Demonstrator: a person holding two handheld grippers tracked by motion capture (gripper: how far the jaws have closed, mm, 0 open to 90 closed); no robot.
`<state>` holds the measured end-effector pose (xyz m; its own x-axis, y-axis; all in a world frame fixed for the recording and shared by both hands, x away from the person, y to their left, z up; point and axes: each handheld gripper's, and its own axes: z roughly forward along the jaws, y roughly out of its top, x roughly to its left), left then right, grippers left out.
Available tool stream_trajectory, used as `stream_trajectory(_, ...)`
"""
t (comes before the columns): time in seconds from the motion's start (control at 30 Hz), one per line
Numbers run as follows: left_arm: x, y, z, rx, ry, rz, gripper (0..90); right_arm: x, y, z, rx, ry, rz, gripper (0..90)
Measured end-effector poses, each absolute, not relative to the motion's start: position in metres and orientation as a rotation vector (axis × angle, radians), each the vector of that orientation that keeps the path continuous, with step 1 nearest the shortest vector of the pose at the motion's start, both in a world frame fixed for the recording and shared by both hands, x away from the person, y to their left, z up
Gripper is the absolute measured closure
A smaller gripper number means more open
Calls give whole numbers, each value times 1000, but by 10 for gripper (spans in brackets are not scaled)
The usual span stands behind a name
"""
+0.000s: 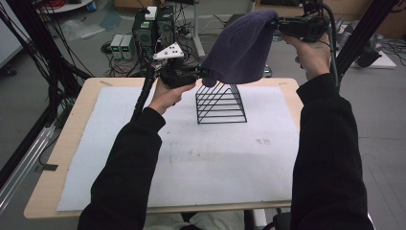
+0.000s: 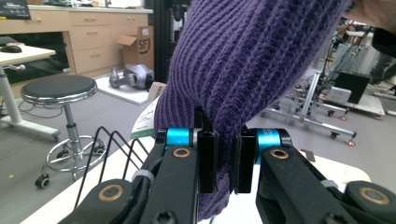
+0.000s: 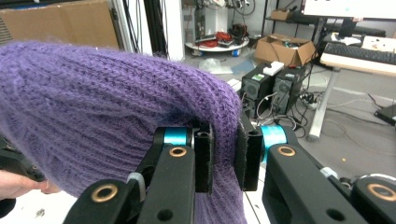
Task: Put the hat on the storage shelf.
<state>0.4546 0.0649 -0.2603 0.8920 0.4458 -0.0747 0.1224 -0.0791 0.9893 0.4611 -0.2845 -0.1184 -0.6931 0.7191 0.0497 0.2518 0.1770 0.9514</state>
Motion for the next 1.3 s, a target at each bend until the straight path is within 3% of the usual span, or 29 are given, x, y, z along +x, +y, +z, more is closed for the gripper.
stream_trajectory(0.23,463,63,-274,1678,475,318,834,466,-288,-137,952,2068,1484,805)
stream_trajectory(0.53,467,64,-296,1695,502,243,830,472,-290,-152,994,2119,1450,799)
stream_trajectory(1.3,478,70,-373,1785,626,188,830,488,-280,-235,1122,2243,1374,798)
